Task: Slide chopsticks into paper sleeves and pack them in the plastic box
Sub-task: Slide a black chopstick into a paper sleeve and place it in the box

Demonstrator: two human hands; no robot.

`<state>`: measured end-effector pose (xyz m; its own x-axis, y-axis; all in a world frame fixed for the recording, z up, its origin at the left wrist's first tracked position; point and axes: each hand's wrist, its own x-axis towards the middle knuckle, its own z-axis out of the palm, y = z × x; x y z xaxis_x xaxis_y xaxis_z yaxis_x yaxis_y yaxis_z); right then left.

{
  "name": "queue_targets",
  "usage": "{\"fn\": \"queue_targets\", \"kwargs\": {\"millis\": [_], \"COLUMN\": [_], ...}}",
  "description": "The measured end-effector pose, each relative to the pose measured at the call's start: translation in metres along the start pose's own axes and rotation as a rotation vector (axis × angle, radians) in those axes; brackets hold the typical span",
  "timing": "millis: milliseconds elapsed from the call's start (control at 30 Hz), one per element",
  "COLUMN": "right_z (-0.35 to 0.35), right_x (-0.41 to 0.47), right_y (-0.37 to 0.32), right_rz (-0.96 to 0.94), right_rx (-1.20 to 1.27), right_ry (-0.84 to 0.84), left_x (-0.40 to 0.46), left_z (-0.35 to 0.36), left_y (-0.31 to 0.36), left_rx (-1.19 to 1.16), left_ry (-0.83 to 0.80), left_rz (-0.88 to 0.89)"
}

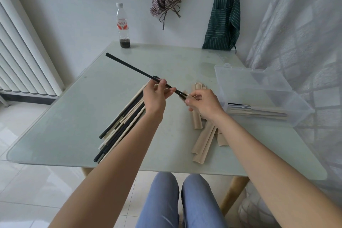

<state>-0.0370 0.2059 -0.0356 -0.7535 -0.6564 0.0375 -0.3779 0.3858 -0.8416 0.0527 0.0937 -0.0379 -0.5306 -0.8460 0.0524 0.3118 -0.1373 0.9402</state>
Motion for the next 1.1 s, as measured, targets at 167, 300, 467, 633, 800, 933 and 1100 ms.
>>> {"fn": "queue_targets", "kwargs": {"millis": [167,300,467,633,800,933,1100], "right_z": [-0.002,-0.001,-0.001,-0.006,-0.006,-0.007,-0.012], "right_x": [-0.001,0.001,0.003,0.004,0.003,0.001,-0.002], "right_y": [0.001,0.000,0.000,0.005,0.005,0.000,-0.002], "right_rz": [0.003,-0.031,-0.059,-0.066,-0.078,-0.095,-0.082], "right_rx": [0.033,0.066,0.089,0.043,-0.006,-0.020,-0.064], "right_ry": [-0.011,-0.034,-0.031,-0.018,-0.041,-0.037,-0.030], "left_x": [0.003,0.001,-0.002,0.005,0.004,0.003,0.011], "left_z": [-0.004,-0.004,-0.003,-0.006,-0.005,-0.002,-0.008], "left_y": [-0.001,-0.002,0.000,0.000,-0.002,0.006,0.013], "left_rx": [0.092,0.134,0.181,0.151,0.365,0.457,0.379], "left_ry": [-0.016,-0.059,-0.009,0.092,0.045,0.081,0.235], "left_rz": [0.003,-0.026,-0.016,-0.039,-0.001,0.034,0.003]}}
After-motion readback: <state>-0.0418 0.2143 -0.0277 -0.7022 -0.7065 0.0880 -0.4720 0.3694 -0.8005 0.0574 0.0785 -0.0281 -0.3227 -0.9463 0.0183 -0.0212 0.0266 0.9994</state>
